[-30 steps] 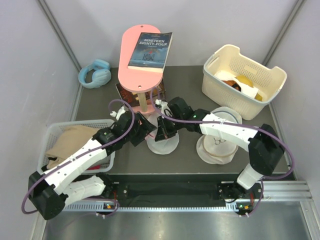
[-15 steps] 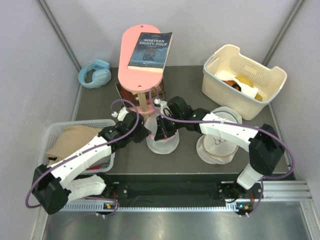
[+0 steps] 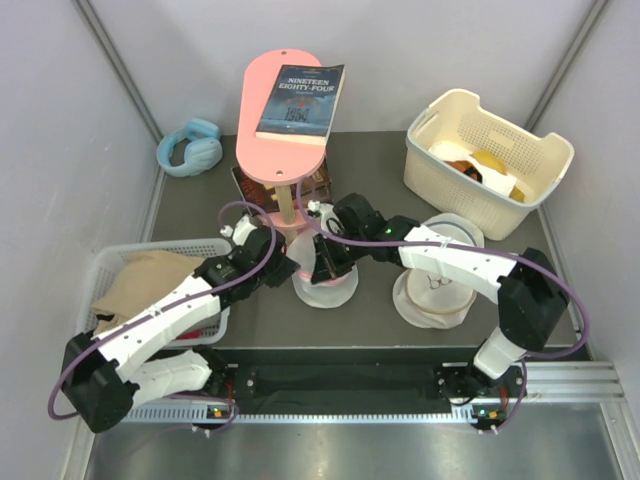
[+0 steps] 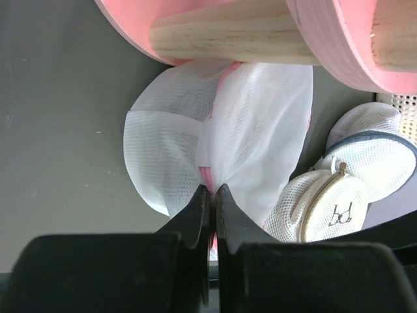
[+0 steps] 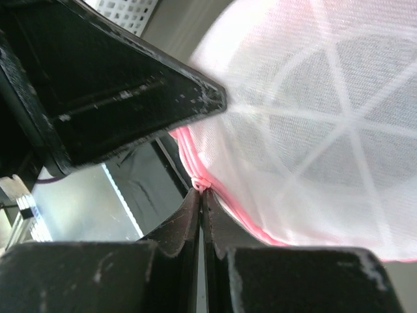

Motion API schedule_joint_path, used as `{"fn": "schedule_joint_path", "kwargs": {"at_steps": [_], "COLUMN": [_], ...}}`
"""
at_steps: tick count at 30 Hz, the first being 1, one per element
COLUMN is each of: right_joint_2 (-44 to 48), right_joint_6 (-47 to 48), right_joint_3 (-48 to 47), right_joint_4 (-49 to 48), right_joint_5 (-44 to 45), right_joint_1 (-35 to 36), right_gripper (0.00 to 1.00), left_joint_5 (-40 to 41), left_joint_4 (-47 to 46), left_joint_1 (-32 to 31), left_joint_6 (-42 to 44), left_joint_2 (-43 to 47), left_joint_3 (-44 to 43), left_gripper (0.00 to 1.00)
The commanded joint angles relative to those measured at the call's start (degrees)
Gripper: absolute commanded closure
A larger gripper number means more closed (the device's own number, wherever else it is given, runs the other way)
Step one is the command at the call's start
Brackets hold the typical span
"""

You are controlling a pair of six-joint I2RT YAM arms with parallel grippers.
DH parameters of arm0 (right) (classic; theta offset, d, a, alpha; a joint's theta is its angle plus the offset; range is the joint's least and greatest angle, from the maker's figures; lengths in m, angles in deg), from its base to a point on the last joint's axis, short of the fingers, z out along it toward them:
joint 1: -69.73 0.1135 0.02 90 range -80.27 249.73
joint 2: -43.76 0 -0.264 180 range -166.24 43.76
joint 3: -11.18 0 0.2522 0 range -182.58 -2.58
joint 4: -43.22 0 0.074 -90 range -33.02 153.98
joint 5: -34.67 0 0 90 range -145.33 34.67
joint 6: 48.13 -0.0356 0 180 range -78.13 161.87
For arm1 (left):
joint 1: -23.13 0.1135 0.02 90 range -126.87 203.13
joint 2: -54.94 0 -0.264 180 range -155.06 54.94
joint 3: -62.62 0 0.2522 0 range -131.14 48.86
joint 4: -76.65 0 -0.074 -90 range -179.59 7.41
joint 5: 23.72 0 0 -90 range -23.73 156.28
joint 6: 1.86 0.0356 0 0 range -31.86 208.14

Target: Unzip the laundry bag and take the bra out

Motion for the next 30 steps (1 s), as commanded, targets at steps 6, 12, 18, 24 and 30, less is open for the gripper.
{"fn": "schedule_joint_path", "kwargs": {"at_steps": [6, 12, 18, 24, 30], "right_joint_2": [1.56, 3.50, 4.11, 5.25, 6.75], "right_joint_6": [2.44, 3.32, 3.76, 5.60, 5.34], "right_joint_3": [0.16, 2.71, 3.16, 2.63, 2.98], "right_joint_4": [3.67, 4.55, 5.52, 6.92, 6.40], "right_joint_5": [-1.73, -1.21, -1.03, -0.07, -0.41], "right_joint_1": [-2.18, -3.94, -4.56, -4.47, -4.30], "right_gripper": [1.00, 1.00, 1.00, 1.00, 1.00], "left_joint_5": [7.10, 7.80, 8.15, 7.19, 4.46], "left_joint_4": [2.57, 3.28, 2.75, 0.74, -1.38], "left_joint_1": [0.58, 0.76, 0.85, 1.02, 1.02], "left_joint_6": [-0.64, -0.47, 0.41, 1.64, 4.54], "left_joint_2": [5.26, 7.02, 7.37, 6.49, 3.60], "left_joint_3": [2.40, 3.28, 3.54, 3.72, 2.05], "left_gripper": [1.00, 1.00, 1.00, 1.00, 0.66]}}
